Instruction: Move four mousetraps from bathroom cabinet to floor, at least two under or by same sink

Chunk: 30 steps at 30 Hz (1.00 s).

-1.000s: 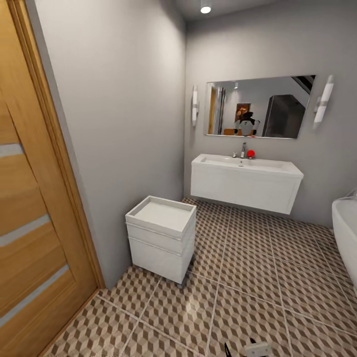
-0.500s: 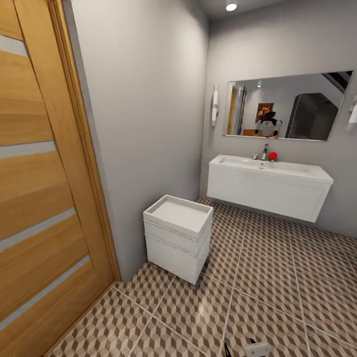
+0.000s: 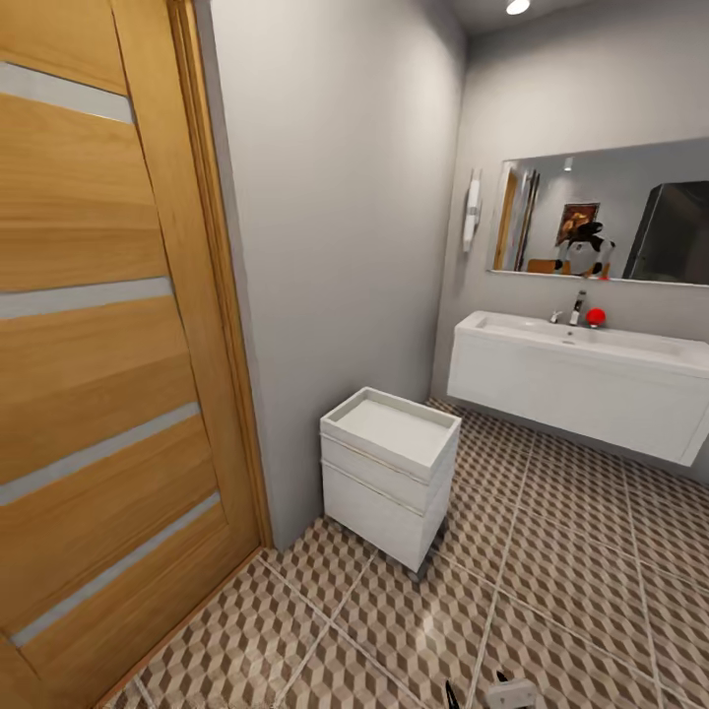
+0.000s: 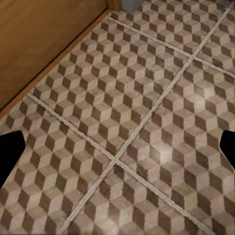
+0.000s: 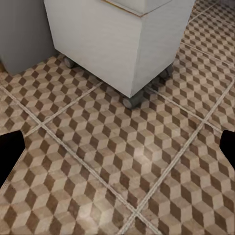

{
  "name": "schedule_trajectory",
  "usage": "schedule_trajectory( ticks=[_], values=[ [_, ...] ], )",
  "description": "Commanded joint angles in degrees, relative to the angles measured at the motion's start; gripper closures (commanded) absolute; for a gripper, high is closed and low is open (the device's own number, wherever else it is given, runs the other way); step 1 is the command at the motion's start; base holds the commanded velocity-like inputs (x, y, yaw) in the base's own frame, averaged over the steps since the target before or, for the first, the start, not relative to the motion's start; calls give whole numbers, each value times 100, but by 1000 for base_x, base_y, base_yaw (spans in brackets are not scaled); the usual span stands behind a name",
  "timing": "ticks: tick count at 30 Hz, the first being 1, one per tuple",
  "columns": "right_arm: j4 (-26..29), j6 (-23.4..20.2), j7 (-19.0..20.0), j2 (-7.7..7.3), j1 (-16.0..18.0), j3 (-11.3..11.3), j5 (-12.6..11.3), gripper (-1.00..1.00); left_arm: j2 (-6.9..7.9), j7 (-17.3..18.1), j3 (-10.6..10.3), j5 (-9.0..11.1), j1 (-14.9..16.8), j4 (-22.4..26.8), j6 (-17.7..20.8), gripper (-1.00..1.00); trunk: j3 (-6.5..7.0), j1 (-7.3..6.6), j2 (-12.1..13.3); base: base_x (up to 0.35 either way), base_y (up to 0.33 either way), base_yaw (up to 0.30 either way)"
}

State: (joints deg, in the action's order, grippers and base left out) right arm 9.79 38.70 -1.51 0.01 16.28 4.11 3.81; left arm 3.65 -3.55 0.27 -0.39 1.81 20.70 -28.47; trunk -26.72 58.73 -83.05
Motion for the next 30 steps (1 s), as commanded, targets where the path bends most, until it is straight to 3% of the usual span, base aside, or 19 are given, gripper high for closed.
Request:
schedule_trajectory(
  ticks=[1,30],
  values=[
    [-4,14,-16,1,4,11,23,-100,-1,-14,1,-5,4,-5,-18,-100,-3,0,-3,0,0,255],
    [-4,14,-16,8,2,17,23,-100,-29,-14,-1,-5,4,-5,-18,-100,83,0,-3,0,0,255]
  ],
)
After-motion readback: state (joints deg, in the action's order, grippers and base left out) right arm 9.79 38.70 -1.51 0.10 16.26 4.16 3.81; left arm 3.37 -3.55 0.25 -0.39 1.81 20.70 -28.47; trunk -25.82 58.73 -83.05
